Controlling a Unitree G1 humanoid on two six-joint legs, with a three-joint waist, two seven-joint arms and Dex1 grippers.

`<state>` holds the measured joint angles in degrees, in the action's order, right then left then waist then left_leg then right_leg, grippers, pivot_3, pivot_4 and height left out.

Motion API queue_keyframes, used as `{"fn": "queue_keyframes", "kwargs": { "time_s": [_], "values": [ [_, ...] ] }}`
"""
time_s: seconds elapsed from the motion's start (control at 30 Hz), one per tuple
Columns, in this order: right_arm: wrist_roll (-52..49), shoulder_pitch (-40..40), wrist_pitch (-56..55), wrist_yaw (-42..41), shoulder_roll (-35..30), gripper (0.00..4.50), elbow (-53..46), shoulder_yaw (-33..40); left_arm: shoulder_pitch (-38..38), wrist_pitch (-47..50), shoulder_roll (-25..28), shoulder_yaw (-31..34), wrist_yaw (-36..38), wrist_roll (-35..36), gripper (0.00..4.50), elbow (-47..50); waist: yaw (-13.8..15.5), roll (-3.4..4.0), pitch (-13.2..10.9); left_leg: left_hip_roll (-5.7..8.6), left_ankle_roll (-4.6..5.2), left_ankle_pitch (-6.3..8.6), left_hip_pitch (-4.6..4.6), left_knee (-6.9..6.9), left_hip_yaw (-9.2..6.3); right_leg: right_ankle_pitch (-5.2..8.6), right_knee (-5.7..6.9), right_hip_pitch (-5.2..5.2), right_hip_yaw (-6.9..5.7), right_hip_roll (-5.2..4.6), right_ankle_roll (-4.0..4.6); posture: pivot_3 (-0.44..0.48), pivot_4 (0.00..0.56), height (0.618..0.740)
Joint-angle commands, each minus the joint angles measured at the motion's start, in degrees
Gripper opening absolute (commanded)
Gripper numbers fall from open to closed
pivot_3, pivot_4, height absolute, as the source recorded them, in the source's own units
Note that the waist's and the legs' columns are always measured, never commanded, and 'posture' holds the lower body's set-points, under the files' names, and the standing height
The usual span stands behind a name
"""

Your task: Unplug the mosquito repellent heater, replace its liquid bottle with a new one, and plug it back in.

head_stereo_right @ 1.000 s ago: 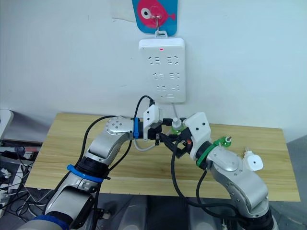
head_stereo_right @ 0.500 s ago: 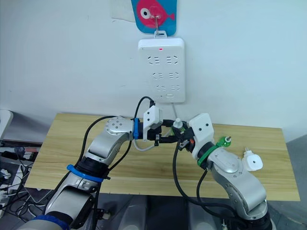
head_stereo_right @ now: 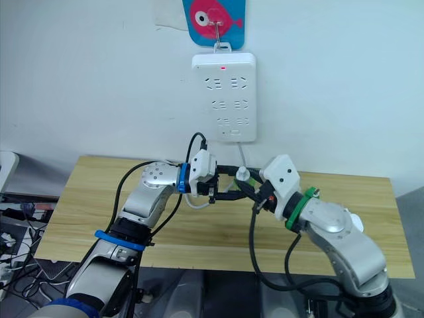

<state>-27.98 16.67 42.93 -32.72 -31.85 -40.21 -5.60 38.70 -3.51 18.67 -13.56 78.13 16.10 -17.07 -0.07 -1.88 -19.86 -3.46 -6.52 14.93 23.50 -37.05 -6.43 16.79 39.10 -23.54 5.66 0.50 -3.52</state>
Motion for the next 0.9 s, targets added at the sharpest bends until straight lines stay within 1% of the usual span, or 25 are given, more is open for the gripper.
{"fn": "queue_keyframes", "kwargs": {
  "time_s": [0.03, 0.1, 0.2, 0.33, 0.37, 0.4, 0.53, 0.6, 0.63, 0.7, 0.77, 0.83, 0.9],
  "values": [
    [-5.27, 2.23, -4.92, -13.53, -4.33, 1.1, 4.62, 2.62, 0.85, -3.61, -0.36, -2.23, 11.78, 4.79, 2.26, 1.8, -0.04, 0.0, 0.0, -0.01, 0.03, 0.01, -0.01, 0.01, 0.0, 0.0, 0.01, 0.01, -0.01, 0.0, 0.0, 0.062, 0.304, 0.74],
    [-6.31, 3.48, -7.28, -19.33, -6.61, 1.1, 7.58, 2.73, 1.77, -3.93, -0.18, -2.71, 13.98, 5.87, 2.26, 1.0, -0.02, 0.0, 0.0, -0.01, 0.09, 0.03, -0.01, 0.0, 0.0, 0.0, 0.02, 0.01, -0.02, 0.01, 0.0, 0.067, 0.303, 0.74],
    [-6.04, 6.72, -10.94, -25.51, -7.88, 1.1, 11.8, 1.55, 4.37, -7.55, -0.92, -4.23, 14.37, 5.74, 2.26, -2.71, 0.0, 0.0, 0.0, 0.0, 0.11, 0.04, -0.01, -0.07, -0.01, -0.01, 0.02, 0.03, -0.02, 0.0, 0.01, 0.073, 0.3, 0.74],
    [-5.4, 10.14, -11.79, -26.72, -7.5, 1.1, 14.93, 1.51, 7.6, -8.87, -3.36, -2.85, 13.16, 3.16, 2.26, -8.33, -0.05, 0.0, 0.0, 0.0, 0.1, 0.03, -0.01, -0.12, -0.01, -0.02, 0.03, 0.04, -0.02, 0.0, 0.03, 0.069, 0.296, 0.74],
    [-5.47, 10.53, -11.53, -26.5, -7.47, 1.85, 15.4, 1.84, 8.03, -8.67, -3.69, -2.45, 12.45, 2.7, 2.26, -9.24, -0.04, 0.0, 0.0, 0.0, 0.09, 0.02, -0.01, -0.12, -0.01, -0.02, 0.03, 0.04, -0.03, 0.0, 0.03, 0.069, 0.296, 0.74],
    [-5.46, 10.46, -11.37, -26.09, -7.6, 2.14, 15.45, 2.31, 8.21, -8.5, -3.89, -2.11, 11.49, 2.31, 2.26, -9.75, 0.01, 0.0, 0.0, 0.0, 0.04, -0.01, 0.0, -0.12, -0.02, -0.02, 0.01, 0.04, -0.03, 0.0, 0.03, 0.069, 0.296, 0.74],
    [-6.58, 6.29, -8.74, -22.87, -10.0, 3.57, 12.33, 6.96, 7.42, -6.44, -4.19, -0.6, 7.55, 1.31, 2.26, -9.15, 0.13, 0.0, 0.0, 0.02, 0.01, -0.02, 0.08, -0.13, -0.04, -0.03, -0.03, 0.02, -0.06, -0.04, 0.03, 0.069, 0.293, 0.74],
    [-7.98, 1.33, -6.33, -18.52, -9.86, 4.29, 8.11, 10.97, 6.34, -5.63, -4.52, -0.29, 5.12, 1.11, 2.26, -7.91, 0.11, 0.01, 0.01, 0.03, 0.01, -0.03, 0.1, -0.14, -0.07, -0.03, -0.01, 0.02, -0.09, -0.04, 0.04, 0.071, 0.292, 0.74],
    [-8.47, -1.65, -5.11, -15.61, -9.32, 4.45, 5.18, 12.86, 5.76, -5.46, -4.75, -0.23, 3.8, 0.97, 2.26, -7.26, 0.18, 0.02, 0.01, 0.03, 0.01, -0.03, 0.1, -0.14, -0.08, -0.03, 0.01, 0.02, -0.09, -0.04, 0.04, 0.069, 0.292, 0.74],
    [-8.84, -7.04, -2.77, -8.54, -7.15, 4.45, -1.23, 15.55, 5.05, -4.27, -5.44, 0.3, 0.17, 0.47, 2.26, -6.29, 0.04, 0.03, 0.02, 0.02, 0.01, -0.03, 0.13, -0.13, -0.11, -0.02, 0.01, 0.02, -0.12, -0.04, 0.04, 0.066, 0.295, 0.74],
    [-7.98, -11.25, -0.29, 0.35, -3.29, 4.45, -8.52, 15.69, 4.46, -3.16, -5.85, 0.73, -3.31, -0.33, 2.26, -5.34, -0.03, 0.03, 0.02, 0.02, 0.01, -0.04, 0.15, -0.19, -0.12, -0.03, 0.07, 0.02, -0.12, -0.04, 0.04, 0.061, 0.293, 0.74],
    [-6.08, -13.7, 1.94, 7.75, 0.34, 4.45, -13.55, 13.31, 3.85, -2.4, -6.07, 0.7, -5.11, -0.82, 2.26, -4.53, -0.13, 0.05, 0.03, 0.03, 0.01, -0.04, 0.16, -0.27, -0.12, -0.02, 0.22, 0.0, -0.11, -0.04, 0.03, 0.058, 0.294, 0.74],
    [-0.63, -14.24, 2.27, 16.07, 4.9, 4.45, -16.3, 8.37, 3.24, -1.82, -6.62, 0.46, -7.01, -1.41, 2.26, -3.76, -0.45, 0.1, 0.06, 0.04, 0.0, -0.05, 0.15, -0.39, -0.13, -0.02, 0.36, -0.01, -0.09, -0.02, 0.03, 0.055, 0.296, 0.74]
  ]
}}
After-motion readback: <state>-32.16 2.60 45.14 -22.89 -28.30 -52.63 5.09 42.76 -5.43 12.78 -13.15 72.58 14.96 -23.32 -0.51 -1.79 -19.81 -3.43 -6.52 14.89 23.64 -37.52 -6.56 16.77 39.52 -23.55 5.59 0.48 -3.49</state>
